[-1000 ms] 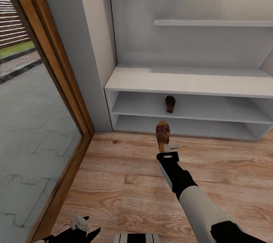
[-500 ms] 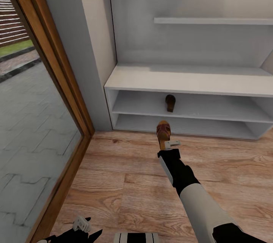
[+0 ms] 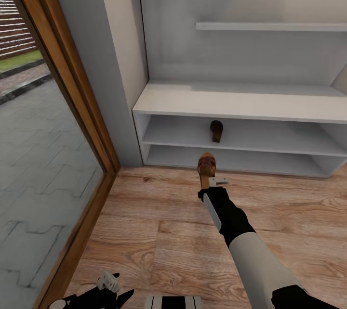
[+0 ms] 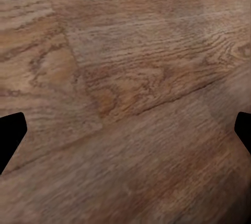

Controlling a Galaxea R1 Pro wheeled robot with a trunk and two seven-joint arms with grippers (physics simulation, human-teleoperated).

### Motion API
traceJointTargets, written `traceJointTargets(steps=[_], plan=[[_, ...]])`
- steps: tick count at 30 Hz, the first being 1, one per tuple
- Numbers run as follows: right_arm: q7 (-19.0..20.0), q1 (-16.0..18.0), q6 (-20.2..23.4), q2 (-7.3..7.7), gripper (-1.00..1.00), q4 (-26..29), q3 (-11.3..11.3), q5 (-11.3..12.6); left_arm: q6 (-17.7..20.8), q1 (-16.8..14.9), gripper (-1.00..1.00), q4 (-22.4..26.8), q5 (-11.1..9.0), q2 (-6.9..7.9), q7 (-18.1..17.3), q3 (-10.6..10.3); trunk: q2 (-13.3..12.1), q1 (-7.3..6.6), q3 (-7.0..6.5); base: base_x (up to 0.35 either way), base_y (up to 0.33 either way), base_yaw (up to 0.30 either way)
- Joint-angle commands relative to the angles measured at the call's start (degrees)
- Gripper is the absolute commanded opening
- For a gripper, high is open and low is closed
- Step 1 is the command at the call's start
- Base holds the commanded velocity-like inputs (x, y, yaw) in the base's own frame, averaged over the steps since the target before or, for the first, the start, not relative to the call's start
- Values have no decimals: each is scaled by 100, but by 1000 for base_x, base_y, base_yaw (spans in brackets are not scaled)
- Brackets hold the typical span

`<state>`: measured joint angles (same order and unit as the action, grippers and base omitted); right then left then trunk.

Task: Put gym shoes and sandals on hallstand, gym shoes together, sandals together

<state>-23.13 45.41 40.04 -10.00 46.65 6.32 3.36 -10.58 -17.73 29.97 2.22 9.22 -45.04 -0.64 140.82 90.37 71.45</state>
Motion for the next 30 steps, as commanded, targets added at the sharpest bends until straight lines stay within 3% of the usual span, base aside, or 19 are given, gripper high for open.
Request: traceJointTargets(steps=[1,6,12,23,30], plan=[[-51,3,19,0,-100,6,10,58,-29,-18,100,0,27,2,-6,-7,2,-1,4,0,0,0],[-51,3,21,0,-100,9,10,65,115,-82,100,2,22,12,-127,-7,2,-1,4,0,0,0],[-51,3,21,0,-100,6,19,80,601,-360,100,24,24,41,-553,11,2,-1,4,0,0,0],[-51,3,21,0,-100,2,27,86,622,-407,100,30,-22,47,-639,45,2,-1,4,5,0,0],[-51,3,20,0,-100,2,28,86,627,-406,100,27,-27,37,-638,46,2,-1,4,223,0,0]])
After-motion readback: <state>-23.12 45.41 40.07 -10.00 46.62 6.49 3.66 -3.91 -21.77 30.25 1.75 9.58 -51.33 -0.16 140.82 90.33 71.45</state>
